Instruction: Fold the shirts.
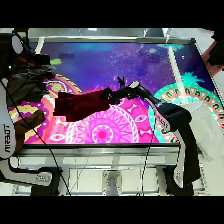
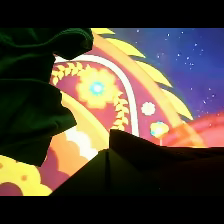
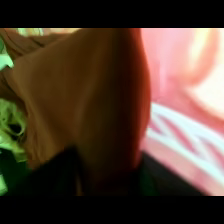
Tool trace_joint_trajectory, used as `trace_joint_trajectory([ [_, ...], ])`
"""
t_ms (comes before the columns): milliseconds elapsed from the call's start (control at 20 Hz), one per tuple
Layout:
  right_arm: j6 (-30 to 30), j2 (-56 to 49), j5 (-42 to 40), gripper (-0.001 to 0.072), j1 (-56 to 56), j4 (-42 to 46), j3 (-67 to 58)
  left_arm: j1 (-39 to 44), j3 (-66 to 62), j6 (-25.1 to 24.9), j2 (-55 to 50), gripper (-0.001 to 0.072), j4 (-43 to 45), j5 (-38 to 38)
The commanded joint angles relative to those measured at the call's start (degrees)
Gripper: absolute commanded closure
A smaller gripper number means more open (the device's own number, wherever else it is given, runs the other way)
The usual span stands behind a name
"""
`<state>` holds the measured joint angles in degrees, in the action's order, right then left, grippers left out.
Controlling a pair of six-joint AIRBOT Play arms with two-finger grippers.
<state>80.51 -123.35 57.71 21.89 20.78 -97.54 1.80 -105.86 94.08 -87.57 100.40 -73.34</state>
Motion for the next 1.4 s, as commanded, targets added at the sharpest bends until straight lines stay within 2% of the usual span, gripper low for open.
trace_joint_trajectory([
  [0, -0.5, -0.6, 2.7, 0.0650, 1.0, -5.4, -0.1, 0.0, -0.1, -0.9, 0.0, 0.0694, 0.0, -0.1],
  [100, -3.5, -0.6, 3.1, 0.0672, 0.3, -11.8, -0.1, 0.0, -0.1, -1.5, 0.0, 0.0694, 0.0, -0.6],
  [200, -10.1, -0.2, 4.2, 0.0674, -1.7, -21.0, -0.1, 0.0, -0.1, -2.8, 0.0, 0.0694, 0.1, -1.0],
  [250, -11.6, 0.3, 4.7, 0.0675, -3.2, -22.9, -0.1, 0.0, -0.1, -2.9, 0.0, 0.0694, 0.1, -1.3],
  [350, -11.8, 2.8, 4.8, 0.0675, -8.0, -20.3, -0.1, 0.0, -0.1, -2.9, 0.0, 0.0694, 0.1, -1.4],
  [450, -10.6, 6.3, 6.2, 0.0675, -13.9, -15.1, -0.1, 0.0, -0.1, -2.9, 0.0, 0.0694, 0.1, -1.4],
  [700, -0.2, 17.2, 11.8, 0.0675, -30.6, 4.5, -0.1, 0.0, -0.1, -2.8, 0.0, 0.0694, -0.9, -1.4],
  [1000, 8.2, 32.5, 27.6, 0.0675, -51.3, 23.6, -0.1, 0.0, -0.1, -2.8, 0.0, 0.0694, -4.0, -1.5],
  [1200, 10.4, 42.5, 38.6, 0.0676, -65.3, 37.1, -0.1, 0.0, -0.1, -2.8, 0.0, 0.0694, -7.7, -1.4],
  [1300, 9.8, 46.1, 47.7, 0.0677, -70.2, 49.7, 0.1, 0.0, -0.1, -2.8, 0.0, 0.0695, -8.3, -1.1],
  [1350, 9.7, 48.1, 47.6, 0.0677, -71.7, 55.6, 0.8, 0.0, -0.1, -2.8, 0.0, 0.0695, -8.7, -1.1],
])
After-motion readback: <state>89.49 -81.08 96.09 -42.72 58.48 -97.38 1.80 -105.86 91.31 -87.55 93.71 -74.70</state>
